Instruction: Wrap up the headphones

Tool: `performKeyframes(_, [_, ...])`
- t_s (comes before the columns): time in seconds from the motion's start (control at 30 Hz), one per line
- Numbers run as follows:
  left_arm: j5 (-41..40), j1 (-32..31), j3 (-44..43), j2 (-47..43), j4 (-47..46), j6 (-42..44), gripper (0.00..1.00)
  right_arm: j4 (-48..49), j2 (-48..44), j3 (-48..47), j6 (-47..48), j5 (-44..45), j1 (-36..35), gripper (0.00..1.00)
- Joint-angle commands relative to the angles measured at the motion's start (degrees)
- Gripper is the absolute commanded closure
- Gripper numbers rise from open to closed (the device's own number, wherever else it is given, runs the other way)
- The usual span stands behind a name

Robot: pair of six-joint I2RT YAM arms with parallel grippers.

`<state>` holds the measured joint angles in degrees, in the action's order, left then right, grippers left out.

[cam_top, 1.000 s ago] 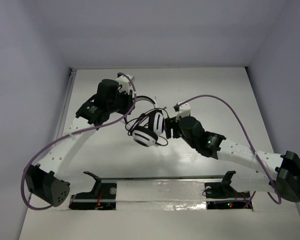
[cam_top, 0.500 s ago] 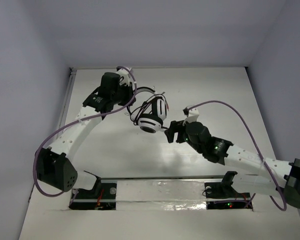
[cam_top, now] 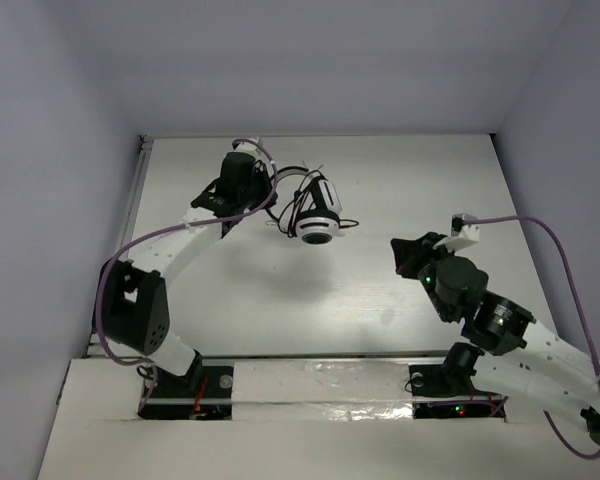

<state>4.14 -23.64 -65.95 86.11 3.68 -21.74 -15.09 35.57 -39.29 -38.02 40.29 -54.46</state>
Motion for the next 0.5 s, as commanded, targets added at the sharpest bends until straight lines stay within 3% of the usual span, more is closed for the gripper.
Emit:
performKeyframes(0.0, [-2.47, -2.19, -0.75, 2.82, -11.32, -6.39, 1.00, -0.73, -0.07, -1.67, -1.62, 4.53, -0.30, 0.98])
performKeyframes(0.47, [-10.21, -8.35, -4.80, 18.39, -19.93, -6.83, 1.00, 3.75, 2.57, 2.63, -1.44, 5.76, -0.30, 0.88])
